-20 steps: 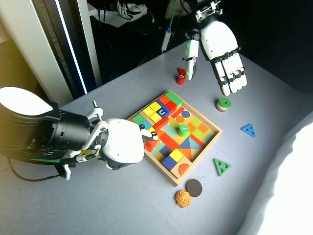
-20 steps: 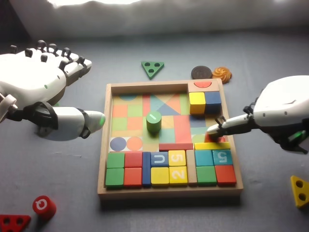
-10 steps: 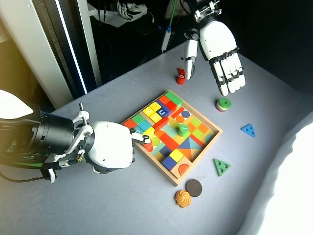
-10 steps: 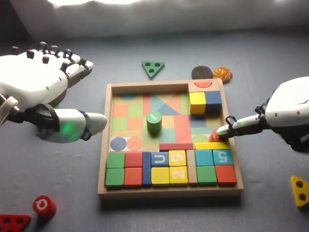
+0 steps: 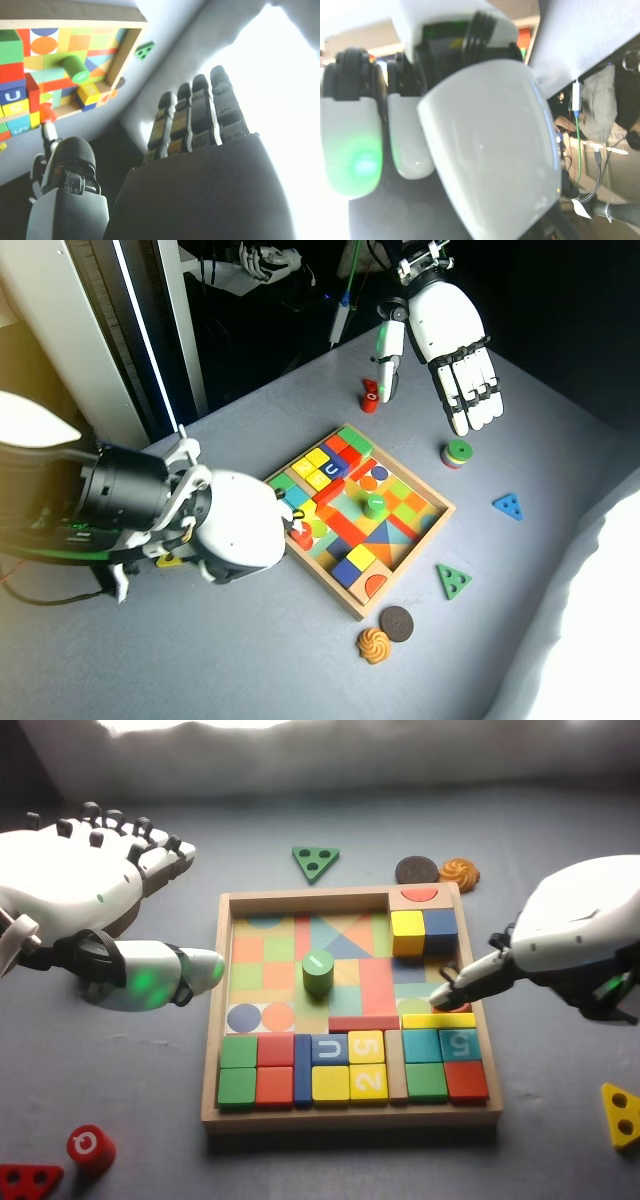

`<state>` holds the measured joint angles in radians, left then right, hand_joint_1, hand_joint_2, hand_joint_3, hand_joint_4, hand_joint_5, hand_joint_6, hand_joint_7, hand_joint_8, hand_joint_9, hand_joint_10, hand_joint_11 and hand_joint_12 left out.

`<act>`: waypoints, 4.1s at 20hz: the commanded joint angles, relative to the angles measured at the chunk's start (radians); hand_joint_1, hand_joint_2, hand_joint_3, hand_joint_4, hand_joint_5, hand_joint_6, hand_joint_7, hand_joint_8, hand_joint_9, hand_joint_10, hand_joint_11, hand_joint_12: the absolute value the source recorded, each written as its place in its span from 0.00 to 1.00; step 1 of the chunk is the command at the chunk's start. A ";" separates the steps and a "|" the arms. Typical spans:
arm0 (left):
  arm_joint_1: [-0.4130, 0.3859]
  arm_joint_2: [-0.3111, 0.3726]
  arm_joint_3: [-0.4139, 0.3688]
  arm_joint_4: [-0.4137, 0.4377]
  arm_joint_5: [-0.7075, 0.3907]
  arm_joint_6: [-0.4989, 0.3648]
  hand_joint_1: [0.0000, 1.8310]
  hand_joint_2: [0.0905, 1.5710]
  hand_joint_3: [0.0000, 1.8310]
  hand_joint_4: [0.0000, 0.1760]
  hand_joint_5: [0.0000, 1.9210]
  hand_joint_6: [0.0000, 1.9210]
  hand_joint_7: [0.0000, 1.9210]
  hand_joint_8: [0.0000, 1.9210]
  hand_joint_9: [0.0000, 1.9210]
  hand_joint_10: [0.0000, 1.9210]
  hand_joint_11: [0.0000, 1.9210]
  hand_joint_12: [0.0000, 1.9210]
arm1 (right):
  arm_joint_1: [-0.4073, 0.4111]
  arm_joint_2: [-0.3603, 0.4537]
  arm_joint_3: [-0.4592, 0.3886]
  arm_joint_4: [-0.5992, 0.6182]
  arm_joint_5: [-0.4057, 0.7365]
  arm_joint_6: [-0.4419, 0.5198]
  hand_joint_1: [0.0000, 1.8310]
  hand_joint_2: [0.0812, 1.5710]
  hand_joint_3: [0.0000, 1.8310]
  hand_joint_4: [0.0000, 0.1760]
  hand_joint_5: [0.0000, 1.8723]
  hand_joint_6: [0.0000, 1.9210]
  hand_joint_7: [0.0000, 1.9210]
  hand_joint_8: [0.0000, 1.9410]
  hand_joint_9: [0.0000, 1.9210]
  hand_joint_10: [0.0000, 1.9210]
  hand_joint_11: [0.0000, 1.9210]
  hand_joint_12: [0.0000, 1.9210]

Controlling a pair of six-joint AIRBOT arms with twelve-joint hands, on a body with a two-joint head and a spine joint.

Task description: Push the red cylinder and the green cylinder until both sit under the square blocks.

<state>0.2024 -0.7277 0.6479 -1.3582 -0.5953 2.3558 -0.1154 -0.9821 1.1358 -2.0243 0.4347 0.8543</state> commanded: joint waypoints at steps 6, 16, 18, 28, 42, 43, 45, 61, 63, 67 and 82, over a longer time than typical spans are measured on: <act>-0.016 0.006 0.000 0.046 -0.055 0.000 0.00 0.78 0.00 0.00 0.00 0.00 0.00 0.00 0.00 0.00 0.00 0.05 | 0.072 -0.087 0.045 0.026 -0.063 0.012 0.99 0.52 0.40 0.00 0.17 0.01 0.92 1.00 1.00 1.00 1.00 1.00; -0.020 0.004 0.011 0.045 -0.057 0.000 0.00 0.77 0.00 0.00 0.00 0.00 0.00 0.00 0.00 0.00 0.00 0.07 | 0.084 -0.269 0.173 0.022 -0.147 0.013 1.00 0.52 0.40 0.00 0.18 0.01 0.91 1.00 1.00 1.00 1.00 1.00; -0.020 0.004 0.011 0.045 -0.057 0.000 0.00 0.77 0.00 0.00 0.00 0.00 0.00 0.00 0.00 0.00 0.00 0.07 | 0.075 -0.285 0.188 0.021 -0.151 0.013 0.99 0.52 0.40 0.00 0.16 0.00 0.92 1.00 1.00 1.00 1.00 1.00; -0.025 0.002 0.014 0.036 -0.057 0.000 0.00 0.78 0.00 0.00 0.00 0.00 0.00 0.00 0.00 0.00 0.00 0.06 | 0.060 -0.306 0.217 0.022 -0.166 -0.006 0.98 0.52 0.41 0.00 0.19 0.01 0.93 1.00 1.00 1.00 1.00 1.00; -0.030 0.000 0.015 0.030 -0.063 0.000 0.00 0.77 0.00 0.00 0.00 0.00 0.00 0.00 0.00 0.00 0.01 0.01 | 0.061 -0.337 0.217 0.022 -0.189 -0.013 0.99 0.50 0.44 0.00 0.26 0.03 0.91 1.00 1.00 1.00 1.00 1.00; -0.031 0.000 0.015 0.030 -0.063 0.000 0.00 0.77 0.00 0.00 0.00 0.00 0.00 0.00 0.00 0.00 0.02 0.01 | 0.056 -0.337 0.217 0.022 -0.189 -0.013 1.00 0.52 0.42 0.00 0.24 0.02 0.92 1.00 1.00 1.00 1.00 1.00; -0.031 0.000 0.014 0.026 -0.063 0.000 0.00 0.78 0.00 0.00 0.00 0.00 0.01 0.00 0.01 0.00 0.02 0.01 | 0.043 -0.337 0.217 0.022 -0.186 -0.013 1.00 0.51 0.43 0.00 0.22 0.01 0.93 1.00 1.00 1.00 1.00 1.00; -0.033 0.000 0.008 0.025 -0.063 0.000 0.00 0.77 0.00 0.00 0.00 0.00 0.00 0.00 0.00 0.00 0.01 0.01 | 0.038 -0.175 0.105 0.020 -0.075 -0.003 1.00 0.51 0.42 0.00 0.20 0.01 0.94 1.00 1.00 1.00 1.00 1.00; -0.033 0.000 0.008 0.025 -0.063 0.000 0.00 0.78 0.00 0.00 0.00 0.00 0.00 0.00 0.00 0.00 0.01 0.01 | 0.039 -0.156 0.093 -0.060 -0.069 0.090 1.00 0.51 0.43 0.00 0.19 0.00 0.94 1.00 1.00 1.00 1.00 1.00; -0.033 0.000 0.007 0.025 -0.063 0.000 0.00 0.77 0.00 0.00 0.01 0.00 0.00 0.00 0.00 0.00 0.01 0.02 | 0.034 -0.114 0.075 -0.067 -0.045 0.123 1.00 0.51 0.43 0.00 0.20 0.01 0.94 1.00 1.00 1.00 1.00 1.00; -0.033 0.000 0.006 0.019 -0.063 0.006 0.00 0.78 0.00 0.00 0.00 0.00 0.00 0.00 0.00 0.00 0.00 0.03 | 0.094 -0.073 0.036 -0.070 -0.029 0.124 1.00 0.51 0.44 0.00 0.21 0.01 0.93 1.00 1.00 1.00 1.00 1.00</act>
<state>0.1814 -0.7338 0.6575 -1.3861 -0.6140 2.3592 -0.0227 -1.0657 1.1717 -2.1185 0.4320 0.9730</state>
